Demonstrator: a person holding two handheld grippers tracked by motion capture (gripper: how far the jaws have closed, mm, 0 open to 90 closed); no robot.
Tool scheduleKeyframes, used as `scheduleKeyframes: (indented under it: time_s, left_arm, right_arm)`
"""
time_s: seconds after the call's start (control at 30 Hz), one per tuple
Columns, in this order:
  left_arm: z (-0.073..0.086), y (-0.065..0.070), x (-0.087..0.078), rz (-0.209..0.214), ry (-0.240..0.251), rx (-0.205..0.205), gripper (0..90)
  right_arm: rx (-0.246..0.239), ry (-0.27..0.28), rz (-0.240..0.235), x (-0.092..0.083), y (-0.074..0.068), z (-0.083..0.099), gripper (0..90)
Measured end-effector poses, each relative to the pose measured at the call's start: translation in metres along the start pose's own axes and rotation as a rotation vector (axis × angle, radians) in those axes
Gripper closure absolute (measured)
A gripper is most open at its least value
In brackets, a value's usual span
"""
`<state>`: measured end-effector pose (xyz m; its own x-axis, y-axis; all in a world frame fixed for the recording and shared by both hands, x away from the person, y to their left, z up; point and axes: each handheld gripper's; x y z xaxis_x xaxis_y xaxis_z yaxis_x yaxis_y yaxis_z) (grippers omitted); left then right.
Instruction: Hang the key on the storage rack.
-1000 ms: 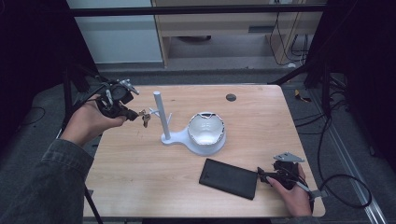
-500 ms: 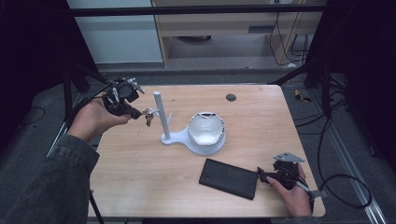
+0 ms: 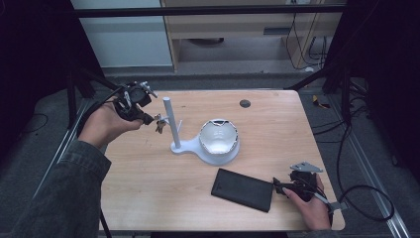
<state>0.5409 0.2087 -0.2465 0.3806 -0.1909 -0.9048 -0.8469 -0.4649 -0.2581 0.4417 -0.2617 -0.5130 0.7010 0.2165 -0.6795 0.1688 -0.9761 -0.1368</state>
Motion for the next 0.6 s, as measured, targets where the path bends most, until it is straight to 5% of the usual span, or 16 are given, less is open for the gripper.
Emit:
scheduleKeyframes:
  time_s: [0.33,0.6]
  left_arm:
    - [-0.001,-0.002,0.010,-0.001,-0.003,0.002,89.5]
    - [0.020,0.007,-0.009,-0.096,0.137,-0.009,71.9]
  right_arm:
    - [0.000,0.000,0.000,0.000,0.000,0.000,4.7]
    - [-0.001,0.000,-0.001,0.000,0.000,0.000,4.7]
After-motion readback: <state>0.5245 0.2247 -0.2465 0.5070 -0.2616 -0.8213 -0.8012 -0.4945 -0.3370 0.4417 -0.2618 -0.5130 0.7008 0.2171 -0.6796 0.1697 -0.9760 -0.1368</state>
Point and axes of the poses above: each handheld gripper's, and its own axes: x roughly forward along the jaws, z roughly out of its underside, y roughly to its right, and after that the axes turned 11 degrees about x, right-handed
